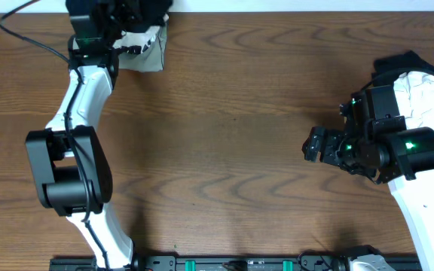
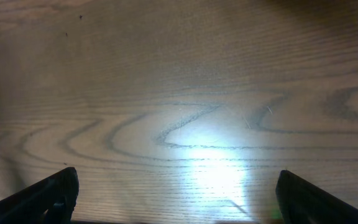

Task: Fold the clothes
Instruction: 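Place the bundle onto the white-and-grey pile at top left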

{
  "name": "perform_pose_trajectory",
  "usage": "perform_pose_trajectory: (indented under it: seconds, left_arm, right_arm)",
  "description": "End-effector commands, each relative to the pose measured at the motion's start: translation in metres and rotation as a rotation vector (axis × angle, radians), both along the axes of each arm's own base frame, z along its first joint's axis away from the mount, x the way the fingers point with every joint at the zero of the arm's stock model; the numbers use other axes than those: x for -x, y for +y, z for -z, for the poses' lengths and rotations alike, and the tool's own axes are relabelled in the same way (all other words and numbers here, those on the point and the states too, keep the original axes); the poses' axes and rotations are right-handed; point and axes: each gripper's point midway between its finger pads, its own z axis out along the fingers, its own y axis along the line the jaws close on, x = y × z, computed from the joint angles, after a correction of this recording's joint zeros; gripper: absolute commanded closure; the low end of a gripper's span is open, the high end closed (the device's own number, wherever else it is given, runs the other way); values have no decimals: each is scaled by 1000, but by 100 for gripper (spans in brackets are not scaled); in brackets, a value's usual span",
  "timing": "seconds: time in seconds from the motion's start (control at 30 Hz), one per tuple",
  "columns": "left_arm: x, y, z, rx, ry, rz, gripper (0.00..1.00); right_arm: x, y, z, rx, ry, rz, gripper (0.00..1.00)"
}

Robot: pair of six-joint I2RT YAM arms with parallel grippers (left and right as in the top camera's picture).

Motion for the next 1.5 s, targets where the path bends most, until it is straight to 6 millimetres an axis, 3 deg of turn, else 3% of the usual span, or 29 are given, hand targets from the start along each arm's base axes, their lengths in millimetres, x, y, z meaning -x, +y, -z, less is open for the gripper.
perform_pose_trajectory:
  seconds: [0.0,0.17,0.3,0.4,0.53,0.73,0.77,0.8,0.87,1.0,1.2,1.47]
  left_arm:
    - [-16,38,22,5,8,-117,94]
    - [-29,59,63,8,8,-148,94]
    - [-39,76,92,1,-25,-207,88]
    - [-39,107,118,-13,5,-356,86]
    - [-34,142,129,-27,24,-498,77]
    - [-24,182,121,-28,10,-579,72]
    - [-22,188,121,-28,11,-588,64]
    - [-21,193,121,-28,14,-595,48]
    - [-18,200,123,-16,25,-608,2]
    - [-18,199,114,-1,13,-580,2]
    - [-12,193,78,2,12,-553,2]
    - [21,199,16,-4,78,-591,2]
  right_arm:
    - [-3,-3,-3,9,-15,-3,1]
    - [-6,-2,-4,4,-23,8,1]
    - [-6,-2,-4,3,-24,8,1]
    - [-6,-2,-4,3,-24,8,1]
    - [-6,-2,-4,3,-24,8,1]
    - [-5,-2,-4,4,-22,7,1]
    - [-5,-2,-4,3,-20,7,1]
    - [-5,-2,-4,4,-19,7,1]
    - [-5,-2,-4,4,-19,7,1]
    - [-5,-2,-4,4,-19,7,1]
    - [-5,-2,-4,4,-19,7,1]
    - [-7,-2,-5,3,-30,5,1]
